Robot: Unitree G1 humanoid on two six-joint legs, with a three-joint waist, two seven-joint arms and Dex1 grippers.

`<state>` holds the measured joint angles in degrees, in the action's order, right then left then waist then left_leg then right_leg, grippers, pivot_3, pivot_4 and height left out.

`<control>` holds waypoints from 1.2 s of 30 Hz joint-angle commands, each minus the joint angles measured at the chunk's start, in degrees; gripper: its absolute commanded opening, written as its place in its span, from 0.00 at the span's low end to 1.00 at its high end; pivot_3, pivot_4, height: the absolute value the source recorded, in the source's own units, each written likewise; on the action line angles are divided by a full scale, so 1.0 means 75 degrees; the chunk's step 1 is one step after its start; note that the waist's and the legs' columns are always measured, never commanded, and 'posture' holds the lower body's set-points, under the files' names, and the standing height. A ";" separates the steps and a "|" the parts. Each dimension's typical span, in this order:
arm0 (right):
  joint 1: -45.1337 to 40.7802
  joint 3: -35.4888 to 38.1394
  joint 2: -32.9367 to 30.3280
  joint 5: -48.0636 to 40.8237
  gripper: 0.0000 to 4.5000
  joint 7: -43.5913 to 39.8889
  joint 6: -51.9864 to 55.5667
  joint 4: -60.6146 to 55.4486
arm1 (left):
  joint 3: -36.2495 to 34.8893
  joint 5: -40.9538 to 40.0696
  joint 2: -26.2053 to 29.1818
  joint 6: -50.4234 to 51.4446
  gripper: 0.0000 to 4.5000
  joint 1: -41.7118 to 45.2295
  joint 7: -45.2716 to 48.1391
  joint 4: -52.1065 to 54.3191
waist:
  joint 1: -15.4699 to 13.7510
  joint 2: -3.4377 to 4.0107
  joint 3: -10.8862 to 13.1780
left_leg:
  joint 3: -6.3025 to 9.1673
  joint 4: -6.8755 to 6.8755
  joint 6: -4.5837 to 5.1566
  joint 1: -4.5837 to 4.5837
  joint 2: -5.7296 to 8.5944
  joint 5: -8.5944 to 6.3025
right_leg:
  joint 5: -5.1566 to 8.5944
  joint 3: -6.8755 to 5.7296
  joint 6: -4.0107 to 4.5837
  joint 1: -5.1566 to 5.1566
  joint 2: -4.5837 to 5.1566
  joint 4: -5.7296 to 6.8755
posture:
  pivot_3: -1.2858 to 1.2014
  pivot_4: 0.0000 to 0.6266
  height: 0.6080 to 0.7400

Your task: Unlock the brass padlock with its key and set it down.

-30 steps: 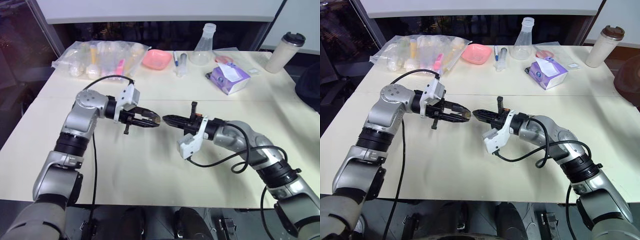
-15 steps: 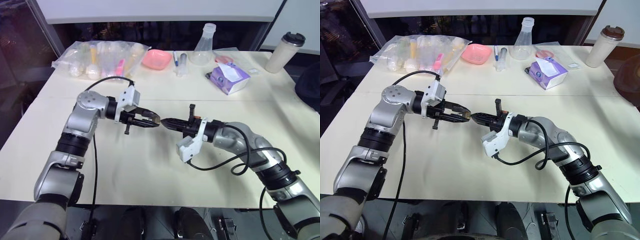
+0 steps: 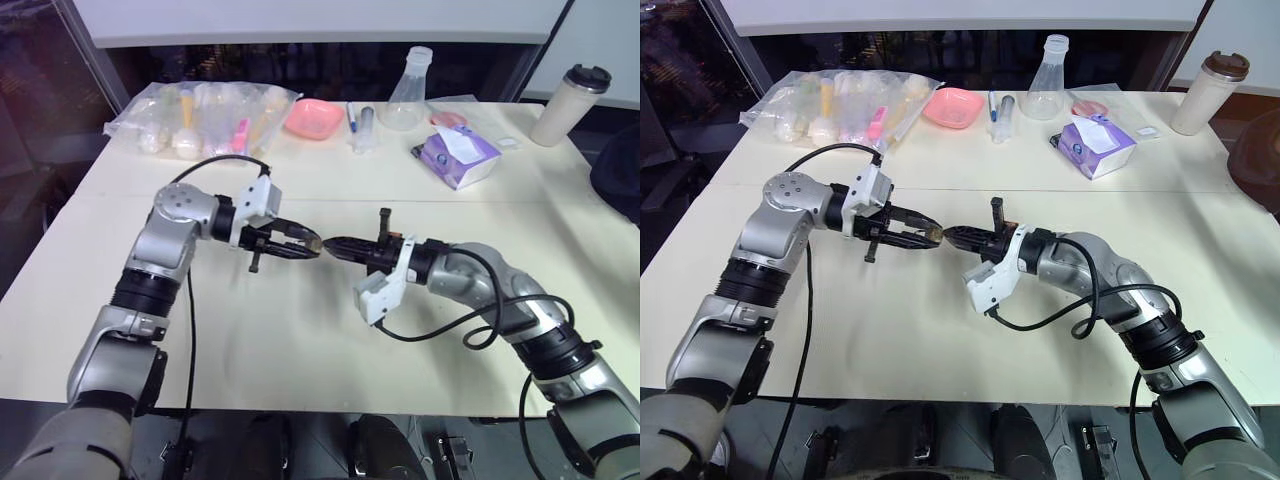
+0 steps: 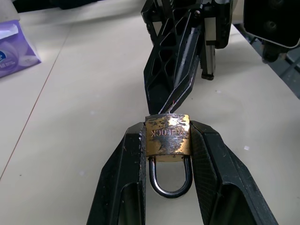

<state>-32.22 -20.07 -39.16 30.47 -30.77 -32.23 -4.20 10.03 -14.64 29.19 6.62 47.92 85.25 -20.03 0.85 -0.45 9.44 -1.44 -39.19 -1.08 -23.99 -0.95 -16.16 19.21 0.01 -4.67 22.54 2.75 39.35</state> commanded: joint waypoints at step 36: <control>-0.0329 0.0374 0.0176 -0.0546 0.01 -0.0949 0.0200 -0.0474 | -0.0320 -0.1654 0.0319 0.2283 0.16 0.0037 -0.0519 0.1716 | 0.0018 0.0000 0.0000 | 0.0004 0.0000 0.0000 0.0006 -0.0001 0.0000 | 0.0000 0.0000 0.0000 -0.0001 -0.0008 0.0009 | 0.52 0.24 1.00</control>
<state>-33.89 -16.81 -38.04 25.40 -39.09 -28.69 -7.79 9.01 -23.21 32.25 21.04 45.82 80.55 -11.19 0.98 -0.45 9.44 -1.41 -39.19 -1.10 -23.95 -0.96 -16.15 19.21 0.00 -4.67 22.52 2.69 39.41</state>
